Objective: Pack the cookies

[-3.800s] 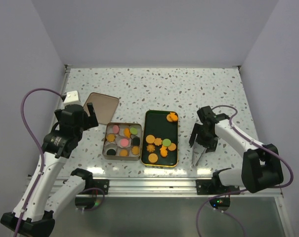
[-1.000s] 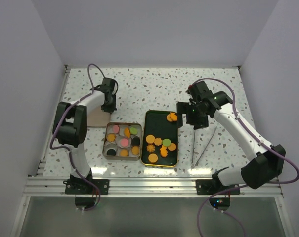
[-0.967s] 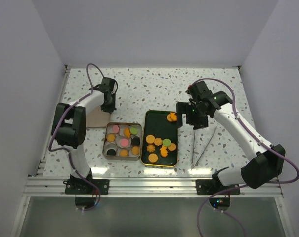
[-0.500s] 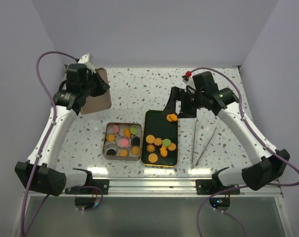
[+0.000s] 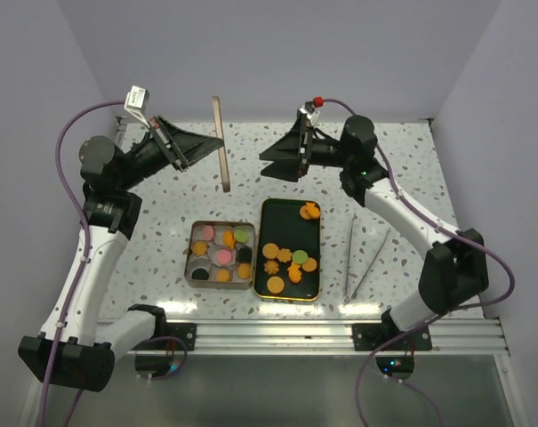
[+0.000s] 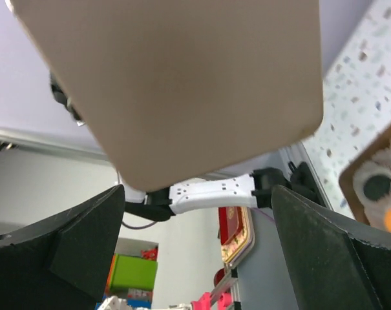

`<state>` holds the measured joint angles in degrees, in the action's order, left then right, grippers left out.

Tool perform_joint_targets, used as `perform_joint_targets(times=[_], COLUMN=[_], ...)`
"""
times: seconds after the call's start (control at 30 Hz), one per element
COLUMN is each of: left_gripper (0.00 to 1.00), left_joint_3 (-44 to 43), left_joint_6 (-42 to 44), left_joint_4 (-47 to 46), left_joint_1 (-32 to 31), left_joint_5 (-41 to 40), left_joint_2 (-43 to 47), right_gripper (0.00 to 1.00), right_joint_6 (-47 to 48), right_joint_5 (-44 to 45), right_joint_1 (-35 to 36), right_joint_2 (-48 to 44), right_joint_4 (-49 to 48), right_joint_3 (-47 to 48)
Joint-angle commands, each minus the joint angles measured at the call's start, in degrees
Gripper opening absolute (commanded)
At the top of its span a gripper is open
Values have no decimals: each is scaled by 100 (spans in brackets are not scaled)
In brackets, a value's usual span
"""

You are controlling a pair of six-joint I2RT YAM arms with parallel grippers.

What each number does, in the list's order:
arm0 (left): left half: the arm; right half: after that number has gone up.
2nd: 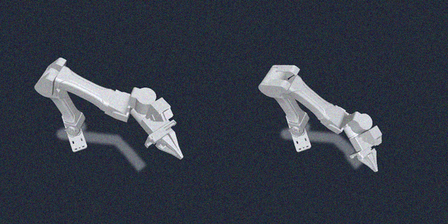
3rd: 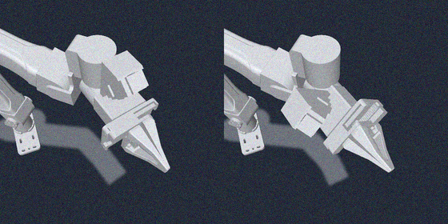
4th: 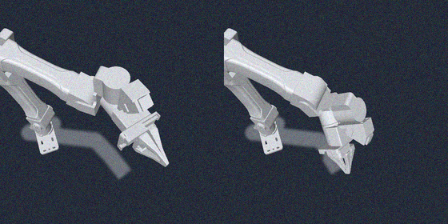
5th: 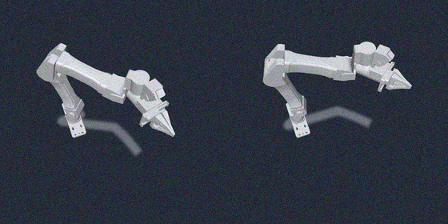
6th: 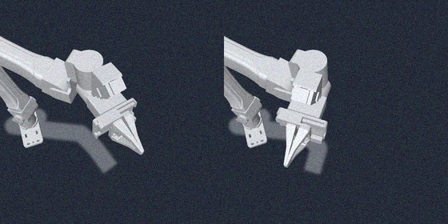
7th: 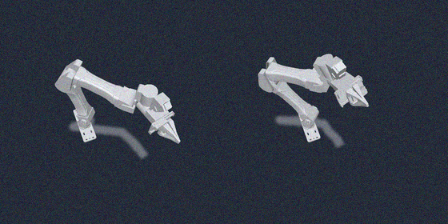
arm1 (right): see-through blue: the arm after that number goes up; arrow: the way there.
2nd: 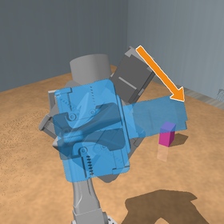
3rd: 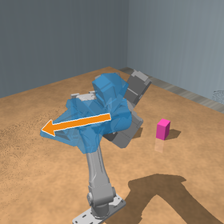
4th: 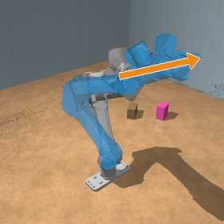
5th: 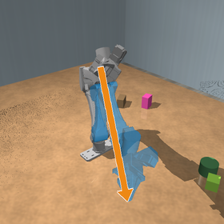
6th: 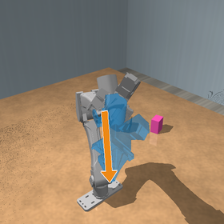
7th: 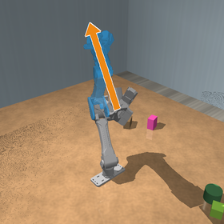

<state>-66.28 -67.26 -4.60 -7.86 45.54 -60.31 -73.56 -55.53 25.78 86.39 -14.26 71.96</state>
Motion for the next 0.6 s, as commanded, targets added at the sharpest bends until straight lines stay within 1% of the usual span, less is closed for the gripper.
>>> perform_joint_targets(times=[0.0,0.03,0.07,0.1,0.13,0.17,0.2,0.23,0.27,0.3,0.4,0.5,0.57], left_gripper=[0,0,0,0,0,0,0,0,0,0,0,0,0], left_joint_3=[27,54,124,150,151,177,203,229,264,265,309,449,572], left_joint_6=[-1937,-2392,-2605,-2782,-3070,-3230,-3414,-3721,-3819,-3881,-3987,-4101,-4102], left_joint_4=[-2500,-2780,-3270,-3475,-3617,-3740,-4115,-4293,-4504,-4549,-4655,-4822,-4875], left_joint_1=[56,56,56,56,56,56,56,56,56,56,56,56,56], left_joint_5=[544,509,413,368,333,298,176,88,-87,-141,-264,-230,-238], left_joint_2=[81,81,99,90,64,55,46,37,46,46,64,72,81], right_gripper=[99,99,99,99,99,98,99,98,98,99,99,98,98], right_joint_6=[-1896,-2238,-2912,-3266,-3653,-4466,-4883,-5157,-5142,-5107,-5203,-5265,-5204], right_joint_5=[-626,-582,-530,-460,-224,5,242,444,525,499,437,525,587], right_joint_1=[-108,-134,-126,-135,-126,-135,-126,-100,-82,-65,85,260,278], right_joint_2=[561,746,1174,1396,1624,1896,2378,2591,2680,2777,3005,3024,2919], right_joint_4=[-3350,-3903,-4979,-5521,-6074,-7141,-7674,-7853,-7838,-7838,-7846,-7846,-7846], right_joint_3=[116,142,186,343,432,520,773,897,985,1091,1854,2049,1971])
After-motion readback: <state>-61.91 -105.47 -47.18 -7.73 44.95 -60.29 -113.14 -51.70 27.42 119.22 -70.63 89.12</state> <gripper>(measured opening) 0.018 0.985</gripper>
